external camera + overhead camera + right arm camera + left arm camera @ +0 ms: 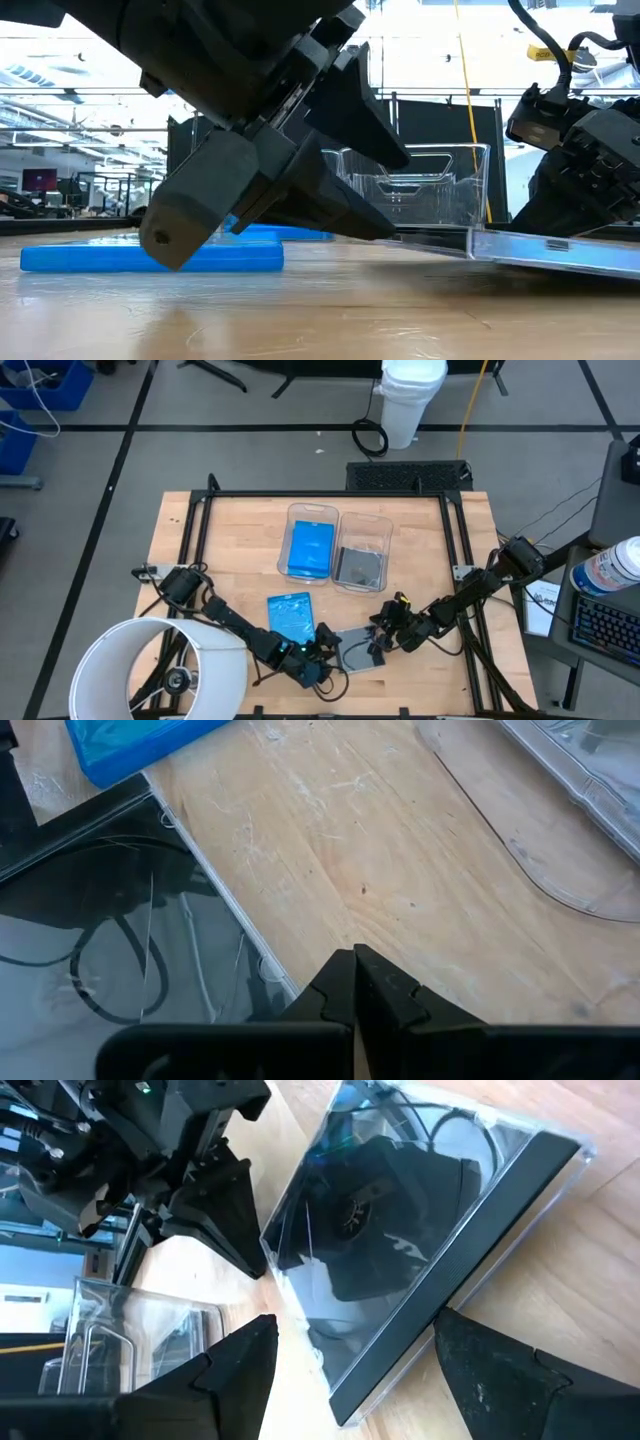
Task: Pick & place jewel cases by type
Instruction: Put the black CD case into the right transparent bin
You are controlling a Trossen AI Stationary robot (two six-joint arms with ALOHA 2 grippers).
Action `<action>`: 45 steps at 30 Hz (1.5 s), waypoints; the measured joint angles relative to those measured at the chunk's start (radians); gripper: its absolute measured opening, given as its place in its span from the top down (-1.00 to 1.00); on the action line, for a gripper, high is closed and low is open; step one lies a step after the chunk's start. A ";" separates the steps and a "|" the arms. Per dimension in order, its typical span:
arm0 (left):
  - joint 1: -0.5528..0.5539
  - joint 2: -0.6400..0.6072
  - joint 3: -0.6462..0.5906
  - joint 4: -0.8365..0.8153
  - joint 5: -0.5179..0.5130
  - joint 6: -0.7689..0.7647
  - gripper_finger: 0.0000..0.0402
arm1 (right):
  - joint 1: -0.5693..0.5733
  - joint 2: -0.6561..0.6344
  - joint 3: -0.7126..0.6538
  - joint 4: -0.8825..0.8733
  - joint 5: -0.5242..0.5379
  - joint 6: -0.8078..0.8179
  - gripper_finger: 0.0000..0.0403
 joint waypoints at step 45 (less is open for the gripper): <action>0.057 -0.004 0.003 -0.107 0.201 0.018 -0.34 | 0.284 -0.154 0.293 -0.657 -0.076 0.453 1.00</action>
